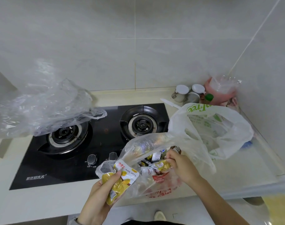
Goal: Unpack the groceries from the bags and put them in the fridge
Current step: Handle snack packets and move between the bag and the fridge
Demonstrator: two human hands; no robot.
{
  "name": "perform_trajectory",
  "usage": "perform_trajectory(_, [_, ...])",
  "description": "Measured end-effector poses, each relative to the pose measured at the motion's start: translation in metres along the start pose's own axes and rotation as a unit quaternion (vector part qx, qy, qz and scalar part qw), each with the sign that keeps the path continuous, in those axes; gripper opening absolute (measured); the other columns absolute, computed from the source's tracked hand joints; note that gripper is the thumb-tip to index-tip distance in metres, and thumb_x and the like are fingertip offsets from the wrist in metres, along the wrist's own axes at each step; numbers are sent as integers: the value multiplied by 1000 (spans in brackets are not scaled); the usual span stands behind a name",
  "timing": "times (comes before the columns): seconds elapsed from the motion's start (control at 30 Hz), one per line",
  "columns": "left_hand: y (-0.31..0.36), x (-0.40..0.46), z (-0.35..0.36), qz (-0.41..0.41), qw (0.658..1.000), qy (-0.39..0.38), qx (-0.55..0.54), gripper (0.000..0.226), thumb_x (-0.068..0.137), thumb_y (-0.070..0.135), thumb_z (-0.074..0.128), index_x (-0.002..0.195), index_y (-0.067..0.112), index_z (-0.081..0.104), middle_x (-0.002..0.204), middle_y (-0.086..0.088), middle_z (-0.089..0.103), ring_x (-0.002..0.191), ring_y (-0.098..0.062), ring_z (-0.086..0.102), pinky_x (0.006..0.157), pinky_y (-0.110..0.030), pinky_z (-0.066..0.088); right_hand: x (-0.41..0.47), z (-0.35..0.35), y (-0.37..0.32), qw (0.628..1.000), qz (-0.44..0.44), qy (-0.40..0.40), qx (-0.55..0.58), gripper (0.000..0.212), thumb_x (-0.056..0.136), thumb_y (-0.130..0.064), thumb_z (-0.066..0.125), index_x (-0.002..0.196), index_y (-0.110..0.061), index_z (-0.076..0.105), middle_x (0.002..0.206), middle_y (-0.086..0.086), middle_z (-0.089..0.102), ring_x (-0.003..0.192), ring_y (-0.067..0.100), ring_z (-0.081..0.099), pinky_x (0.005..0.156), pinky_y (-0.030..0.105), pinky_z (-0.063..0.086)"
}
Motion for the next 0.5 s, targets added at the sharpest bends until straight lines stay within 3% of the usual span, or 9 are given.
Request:
perform_trajectory(0.17, [5, 0, 8, 2, 1000, -22, 20, 30, 73, 18, 71, 96, 0, 72, 99, -19, 73, 83, -25, 72, 79, -34, 52, -24, -19, -28, 989, -27, 118, 83, 12, 99, -19, 48, 88, -23, 44, 69, -4, 55, 58, 13, 50, 59, 34, 44])
perform_trajectory(0.27, [9, -2, 17, 2, 998, -56, 42, 18, 74, 20, 70, 84, 7, 78, 100, -17, 73, 83, -21, 73, 83, -36, 50, -42, -26, -41, 968, -8, 198, 154, 12, 98, -14, 50, 90, -22, 46, 70, -2, 57, 58, 14, 52, 59, 33, 44])
perform_trajectory(0.33, [12, -4, 27, 1, 995, -79, 62, 19, 71, 22, 71, 83, 10, 79, 101, -16, 73, 88, -22, 73, 86, -37, 49, -54, -31, -48, 945, 30, 239, 221, 19, 97, -13, 50, 89, -28, 46, 71, -4, 60, 58, 13, 55, 58, 30, 45])
perform_trajectory(0.4, [14, -5, 37, -1, 991, -103, 80, 20, 70, 22, 71, 84, 8, 79, 101, -16, 73, 89, -24, 73, 83, -37, 49, -68, -34, -53, 916, 75, 260, 297, 19, 98, -16, 50, 87, -31, 48, 75, -1, 62, 63, 22, 61, 61, 37, 51])
perform_trajectory(0.5, [14, -8, 56, -6, 982, -150, 115, 23, 73, 20, 69, 89, 5, 77, 98, -17, 74, 86, -25, 73, 75, -36, 51, -92, -39, -56, 856, 133, 289, 407, 12, 99, -13, 49, 90, -21, 51, 77, 14, 61, 63, 26, 63, 55, 44, 57])
Point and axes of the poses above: each hand's wrist, its own x-axis towards the middle knuckle, its own z-axis out of the palm, y = z × x, the point moved 2 cm from there along x, towards the middle knuckle
